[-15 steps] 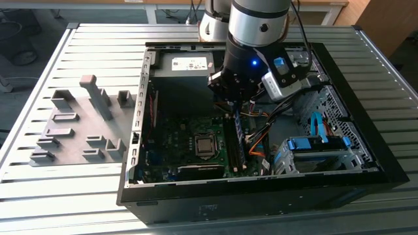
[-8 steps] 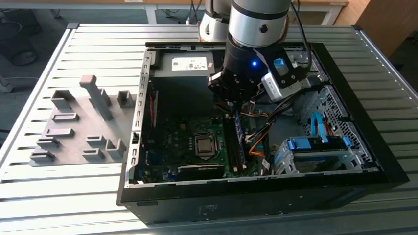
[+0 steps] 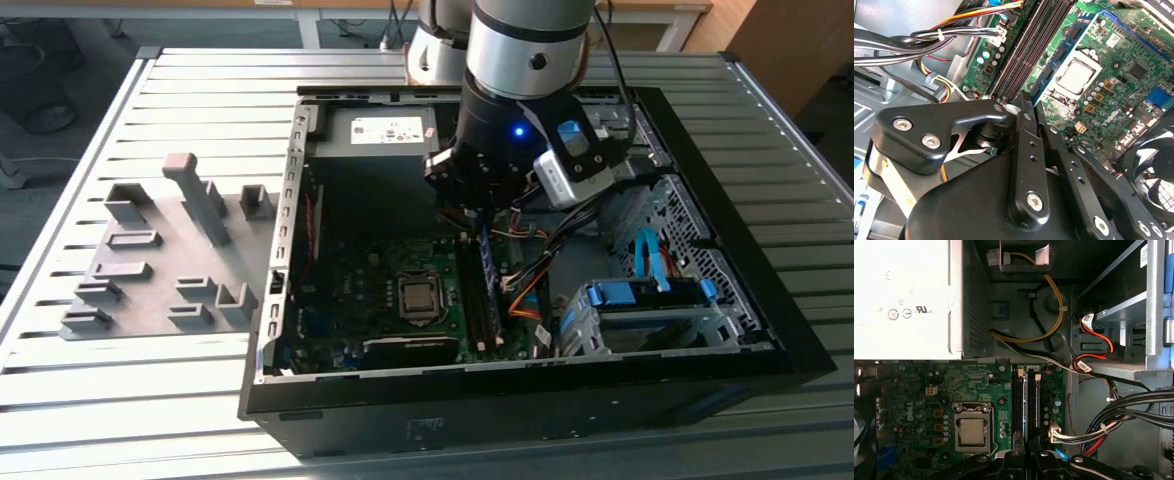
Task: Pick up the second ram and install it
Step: 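Insert the second ram into the second slot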
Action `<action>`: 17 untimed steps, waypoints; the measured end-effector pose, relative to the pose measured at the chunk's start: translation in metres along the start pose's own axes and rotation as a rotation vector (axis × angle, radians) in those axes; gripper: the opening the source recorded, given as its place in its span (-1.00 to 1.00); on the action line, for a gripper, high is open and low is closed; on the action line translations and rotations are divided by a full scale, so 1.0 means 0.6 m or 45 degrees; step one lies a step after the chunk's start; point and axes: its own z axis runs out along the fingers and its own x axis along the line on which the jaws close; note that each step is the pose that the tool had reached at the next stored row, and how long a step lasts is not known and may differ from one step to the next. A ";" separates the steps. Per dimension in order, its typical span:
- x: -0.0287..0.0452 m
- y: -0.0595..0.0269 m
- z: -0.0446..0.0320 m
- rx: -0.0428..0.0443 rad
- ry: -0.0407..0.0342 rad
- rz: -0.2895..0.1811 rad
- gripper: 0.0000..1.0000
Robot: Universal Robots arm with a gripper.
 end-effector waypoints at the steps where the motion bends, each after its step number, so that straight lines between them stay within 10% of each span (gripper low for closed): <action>1: 0.000 0.000 0.000 0.000 0.0000 0.000 -0.73; 17: 0.000 0.000 0.009 0.000 0.0000 0.000 -0.73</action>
